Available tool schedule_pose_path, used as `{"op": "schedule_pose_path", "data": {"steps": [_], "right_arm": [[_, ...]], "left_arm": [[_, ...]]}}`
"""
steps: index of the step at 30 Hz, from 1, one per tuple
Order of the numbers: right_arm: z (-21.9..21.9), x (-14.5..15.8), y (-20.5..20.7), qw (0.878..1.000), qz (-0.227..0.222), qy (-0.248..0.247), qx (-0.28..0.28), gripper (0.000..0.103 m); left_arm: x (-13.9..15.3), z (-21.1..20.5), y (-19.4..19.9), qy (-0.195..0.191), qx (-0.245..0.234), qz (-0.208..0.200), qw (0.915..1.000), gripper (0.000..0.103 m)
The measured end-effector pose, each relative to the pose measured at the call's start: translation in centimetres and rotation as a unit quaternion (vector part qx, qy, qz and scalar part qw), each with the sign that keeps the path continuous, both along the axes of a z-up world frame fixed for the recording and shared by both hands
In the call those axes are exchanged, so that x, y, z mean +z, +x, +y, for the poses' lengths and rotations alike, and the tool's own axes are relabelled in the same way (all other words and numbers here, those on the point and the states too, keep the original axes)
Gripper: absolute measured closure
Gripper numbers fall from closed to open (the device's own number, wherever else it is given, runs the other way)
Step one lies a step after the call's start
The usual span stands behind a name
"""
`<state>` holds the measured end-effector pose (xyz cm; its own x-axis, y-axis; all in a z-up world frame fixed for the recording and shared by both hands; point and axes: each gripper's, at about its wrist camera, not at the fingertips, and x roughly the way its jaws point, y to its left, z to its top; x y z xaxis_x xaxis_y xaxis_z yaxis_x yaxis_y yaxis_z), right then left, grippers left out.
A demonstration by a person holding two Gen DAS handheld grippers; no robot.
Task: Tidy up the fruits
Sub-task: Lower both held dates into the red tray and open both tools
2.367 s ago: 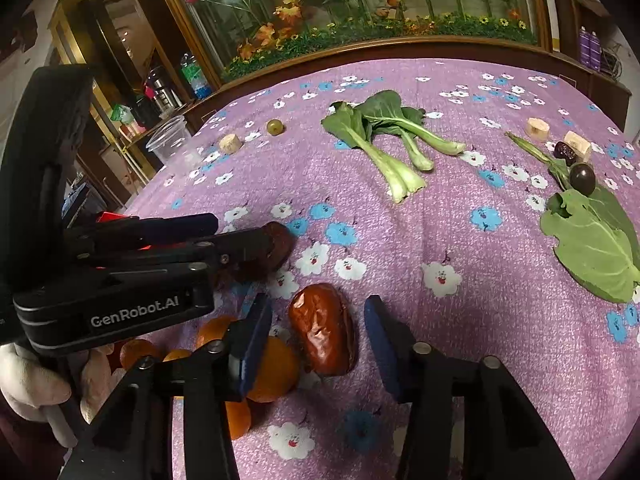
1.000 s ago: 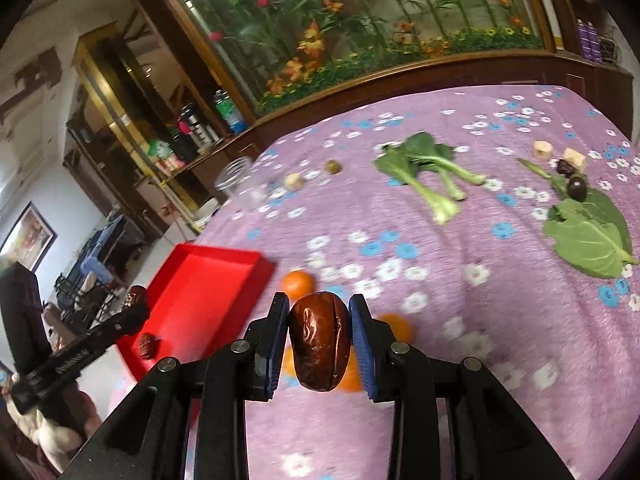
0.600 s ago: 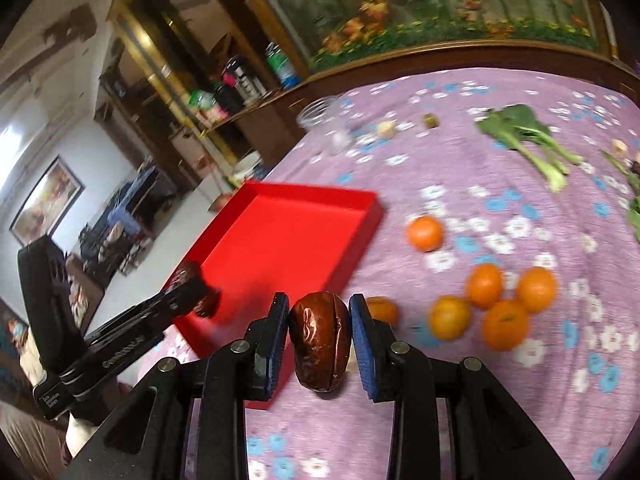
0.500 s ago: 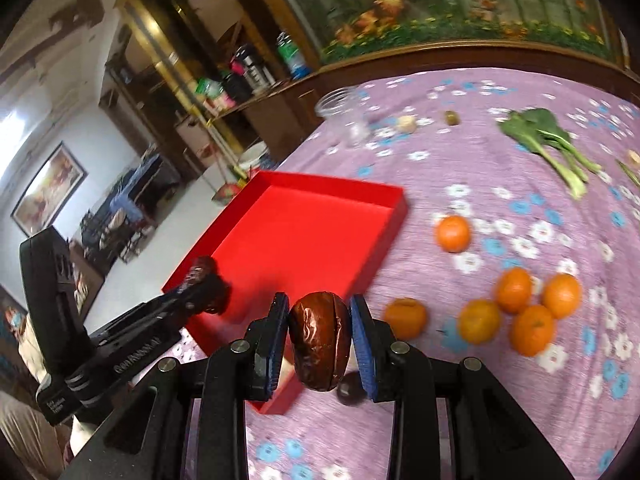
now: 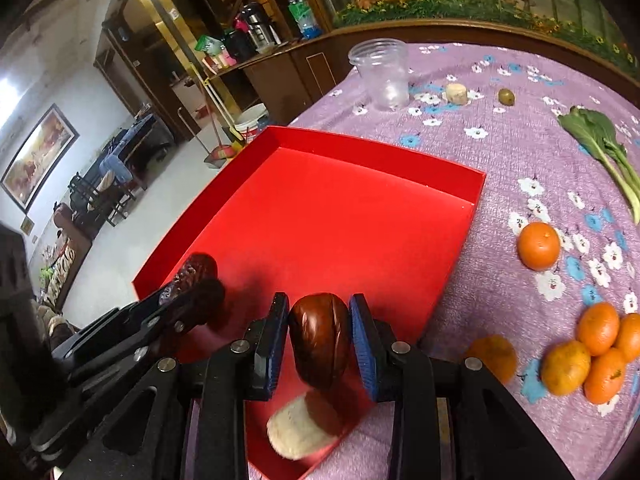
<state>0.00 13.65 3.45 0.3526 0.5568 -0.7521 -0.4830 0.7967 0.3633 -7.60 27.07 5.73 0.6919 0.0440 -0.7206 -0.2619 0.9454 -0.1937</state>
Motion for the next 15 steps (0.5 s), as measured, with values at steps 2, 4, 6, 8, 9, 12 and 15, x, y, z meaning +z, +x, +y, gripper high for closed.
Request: {"op": "schedule_pose_path", "data": {"steps": [2,4,6,8,9,12,15], "right_arm": [[-0.1,-0.1,0.3,1.000,0.004,0.003,-0.004,0.065],[-0.3,0.1,0.4,1.000,-0.001,0.002,-0.011,0.057],[-0.8,0.5,0.4,1.000,-0.006,0.006,-0.019,0.051],[-1.4,0.9,0.5,1.000,-0.008,0.014,-0.027,0.044],[-1.9,1.2,0.3,0.999,-0.010,0.017,-0.033,0.042],[-3.7,1.9,-0.3,0.998,-0.016,0.026,-0.048,0.037],[-6.0,2.5,-1.2,0.997,-0.025,0.030,-0.061,0.031]], "left_arm": [[0.2,0.1,0.0,0.005,0.003,-0.002,1.0000,0.067],[0.5,0.2,-0.1,0.007,0.007,-0.006,0.9999,0.060],[0.9,0.2,-0.3,0.007,0.009,-0.010,0.9999,0.054],[1.3,0.0,-0.5,0.010,0.009,-0.013,0.9998,0.052],[1.4,0.0,-0.6,0.011,0.009,-0.014,0.9998,0.051],[2.0,-0.5,-0.9,0.016,0.004,-0.018,0.9997,0.046],[2.8,-1.1,-1.4,0.023,-0.003,-0.023,0.9995,0.044]]}}
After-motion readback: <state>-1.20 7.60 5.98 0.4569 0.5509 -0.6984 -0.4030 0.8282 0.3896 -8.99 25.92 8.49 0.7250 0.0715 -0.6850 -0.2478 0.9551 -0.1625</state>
